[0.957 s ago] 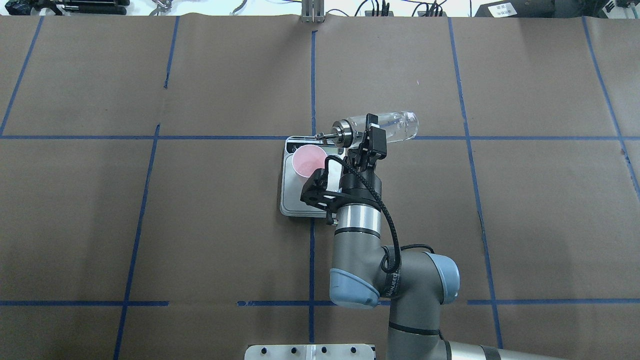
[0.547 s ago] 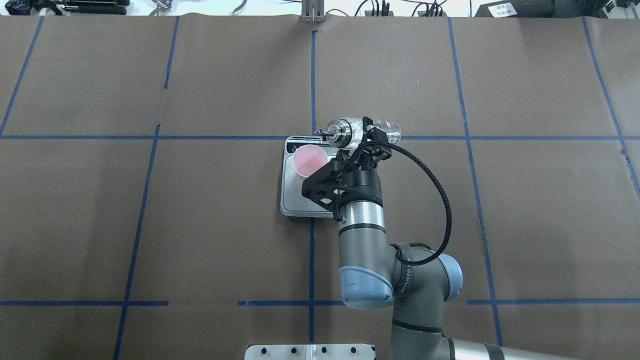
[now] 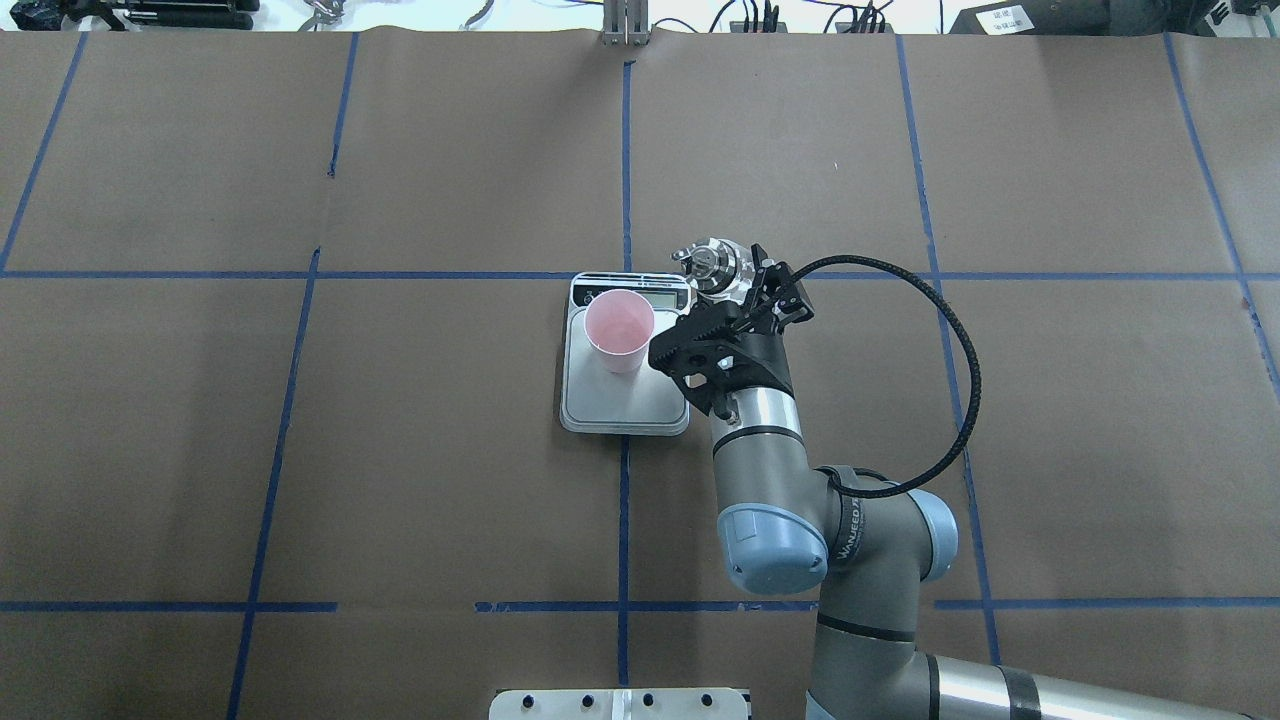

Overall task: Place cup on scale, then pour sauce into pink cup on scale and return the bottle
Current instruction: 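Rotate the sauce bottle upright with the right gripper above the scale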

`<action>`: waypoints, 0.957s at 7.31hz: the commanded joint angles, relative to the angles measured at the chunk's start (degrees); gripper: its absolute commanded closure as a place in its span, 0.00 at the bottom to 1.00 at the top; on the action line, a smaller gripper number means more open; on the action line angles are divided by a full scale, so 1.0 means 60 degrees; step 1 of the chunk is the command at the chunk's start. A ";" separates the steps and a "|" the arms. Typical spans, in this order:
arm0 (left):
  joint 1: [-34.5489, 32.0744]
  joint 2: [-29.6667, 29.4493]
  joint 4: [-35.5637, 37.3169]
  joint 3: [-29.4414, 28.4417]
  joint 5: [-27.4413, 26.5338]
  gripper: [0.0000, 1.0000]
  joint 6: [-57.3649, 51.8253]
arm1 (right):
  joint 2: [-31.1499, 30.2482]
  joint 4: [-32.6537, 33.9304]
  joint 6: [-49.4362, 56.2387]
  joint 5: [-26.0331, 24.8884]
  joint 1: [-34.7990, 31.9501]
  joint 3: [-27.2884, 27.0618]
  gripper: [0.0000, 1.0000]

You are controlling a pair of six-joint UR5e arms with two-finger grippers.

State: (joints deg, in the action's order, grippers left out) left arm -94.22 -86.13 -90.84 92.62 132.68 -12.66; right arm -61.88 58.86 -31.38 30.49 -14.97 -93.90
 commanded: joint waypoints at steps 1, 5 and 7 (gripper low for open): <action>0.0000 0.0000 -0.0006 0.0003 -0.0009 0.00 0.0000 | -0.0160 -0.0010 -0.1147 0.0656 -0.0301 -0.0140 1.00; 0.0015 0.0000 -0.0006 0.0003 0.0005 0.00 -0.0015 | -0.0889 0.0005 -0.3447 0.1788 -0.0332 -0.0914 1.00; 0.0029 0.0000 -0.0006 0.0003 0.0005 0.00 -0.0015 | -0.1764 0.0005 -0.3617 0.1833 -0.0448 -0.1414 1.00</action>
State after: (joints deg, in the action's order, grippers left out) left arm -94.08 -86.13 -90.88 92.64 132.71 -12.74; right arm -68.54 58.89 -51.94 41.12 -17.28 -100.88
